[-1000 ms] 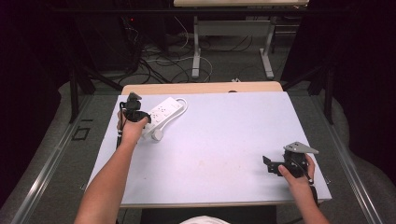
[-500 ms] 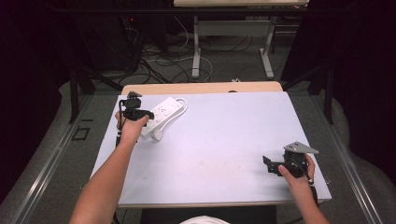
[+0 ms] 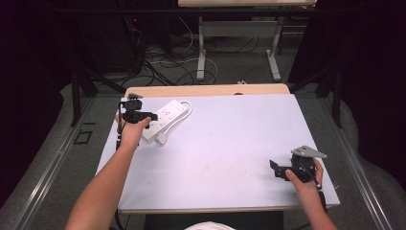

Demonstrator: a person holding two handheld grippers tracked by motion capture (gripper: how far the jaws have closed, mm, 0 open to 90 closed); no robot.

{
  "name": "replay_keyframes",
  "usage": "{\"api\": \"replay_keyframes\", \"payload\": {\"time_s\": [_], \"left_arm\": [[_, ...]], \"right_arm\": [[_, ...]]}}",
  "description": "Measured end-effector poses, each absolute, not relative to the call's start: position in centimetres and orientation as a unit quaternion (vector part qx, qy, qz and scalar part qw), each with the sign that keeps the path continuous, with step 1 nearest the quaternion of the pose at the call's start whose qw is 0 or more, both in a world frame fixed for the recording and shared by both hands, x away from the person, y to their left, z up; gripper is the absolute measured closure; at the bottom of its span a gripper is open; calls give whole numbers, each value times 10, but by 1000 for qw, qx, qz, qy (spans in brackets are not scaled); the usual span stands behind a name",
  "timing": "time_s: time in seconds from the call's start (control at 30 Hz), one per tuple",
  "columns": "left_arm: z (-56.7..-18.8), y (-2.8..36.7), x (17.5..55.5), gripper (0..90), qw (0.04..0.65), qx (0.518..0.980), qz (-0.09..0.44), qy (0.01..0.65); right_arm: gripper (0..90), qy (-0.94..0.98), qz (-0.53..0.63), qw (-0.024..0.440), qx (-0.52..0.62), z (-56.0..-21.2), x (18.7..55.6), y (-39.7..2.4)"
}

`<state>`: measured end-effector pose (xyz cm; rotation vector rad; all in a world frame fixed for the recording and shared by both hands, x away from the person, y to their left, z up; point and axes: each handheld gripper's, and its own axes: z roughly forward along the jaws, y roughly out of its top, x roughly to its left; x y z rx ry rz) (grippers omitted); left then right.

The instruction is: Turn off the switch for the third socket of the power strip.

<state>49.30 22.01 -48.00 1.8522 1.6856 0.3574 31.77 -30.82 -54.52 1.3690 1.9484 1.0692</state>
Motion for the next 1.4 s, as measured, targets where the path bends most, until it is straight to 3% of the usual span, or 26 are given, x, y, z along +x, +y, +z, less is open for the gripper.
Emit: {"api": "replay_keyframes", "payload": {"time_s": [0.63,0.87,1.3,1.4], "left_arm": [[-465,223,481,295,326,725,177,581],[-458,225,473,272,352,721,170,573],[-447,225,459,151,379,722,172,553],[-445,222,455,79,387,724,171,544]], "right_arm": [[18,717,396,261,511,-545,317,-309],[18,716,397,262,511,-545,317,-308],[17,716,397,262,511,-545,317,-308],[18,718,396,264,507,-544,317,-309]]}}
